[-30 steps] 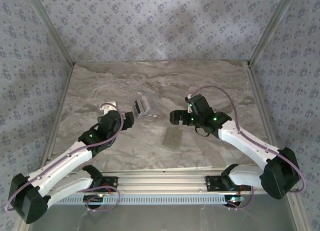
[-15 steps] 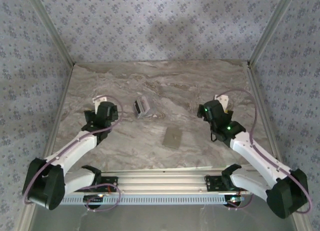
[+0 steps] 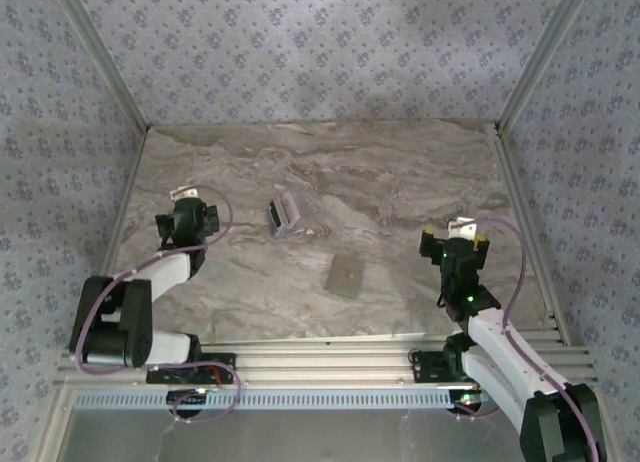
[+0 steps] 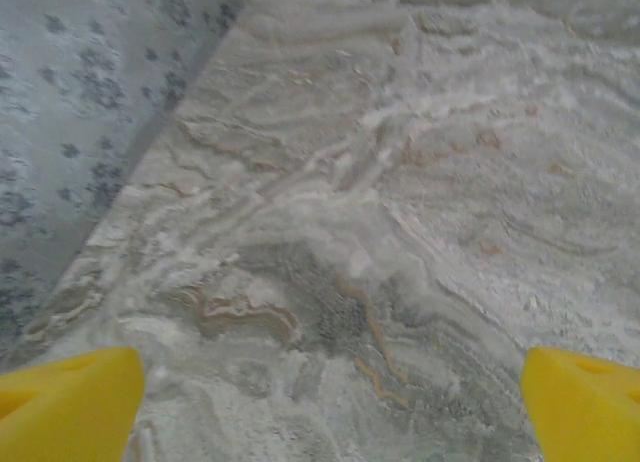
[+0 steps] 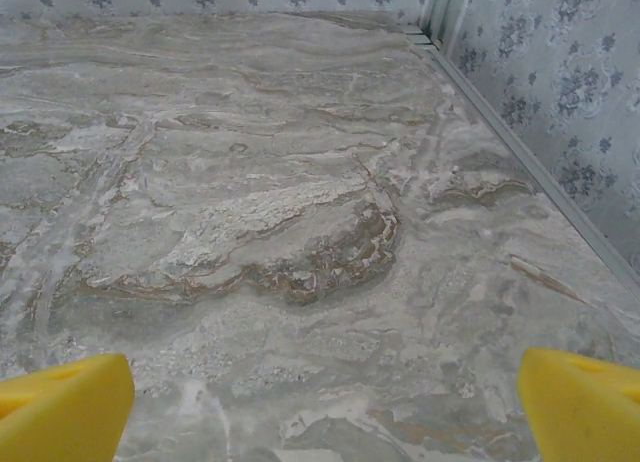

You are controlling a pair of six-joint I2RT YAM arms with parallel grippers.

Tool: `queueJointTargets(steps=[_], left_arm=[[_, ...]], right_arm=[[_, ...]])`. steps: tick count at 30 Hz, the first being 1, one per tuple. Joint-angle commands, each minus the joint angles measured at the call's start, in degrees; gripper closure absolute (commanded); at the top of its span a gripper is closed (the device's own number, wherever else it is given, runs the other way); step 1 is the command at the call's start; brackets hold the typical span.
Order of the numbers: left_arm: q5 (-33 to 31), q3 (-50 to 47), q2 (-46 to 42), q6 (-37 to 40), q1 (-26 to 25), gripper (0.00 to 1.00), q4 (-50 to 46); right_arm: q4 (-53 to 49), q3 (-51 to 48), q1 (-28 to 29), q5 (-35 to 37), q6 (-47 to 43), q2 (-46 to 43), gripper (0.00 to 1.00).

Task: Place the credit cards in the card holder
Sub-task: Reset both arms

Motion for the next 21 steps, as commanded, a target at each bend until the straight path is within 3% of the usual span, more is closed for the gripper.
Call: queueJointTargets(steps=[1,5,7,11,14,15,17,21], left_arm=[[0.4,-0.8,1.8,1.3,0.2,0.03,9.9],[-0.6,-4.3,5.6,2.3,0.7,0.07,21.0],[0.0,-4.7,7.0,2.2,1.0,0.01,22.7],[7.2,-4.9,6.9,1.6,3.3,0.00,22.3],[8.4,-7.8,10.8,0.8,4.9,0.00,32.0],[9.2,-6.6,9.0,0.0,5.0,0.00,25.9],[10.2,-7.3,10.2,0.9,5.1,0.00,30.0],[10.6,-6.6,9.4,0.7,5.2,0.01,26.7]], right_arm=[[11.0,-1.4,-3.2,-2.8,-1.8,1.9,0.00],[21.2,-1.7,-8.8,-5.0,2.8,11.5,0.00],[22.2,0.8,-10.8,-6.1,2.6,17.2,0.00],[24.3,4.5,-11.4,-9.1,0.8,26.3,0.00],[29.9,4.8,-11.7,-10.1,-2.3,29.8,0.00],[29.3,5.5,-12.0,-9.9,-2.3,30.5,0.00],[29.2,6.2,-12.7,-11.5,-2.6,31.2,0.00],[35.6,5.1,-13.6,-14.6,-5.0,34.8,0.00]])
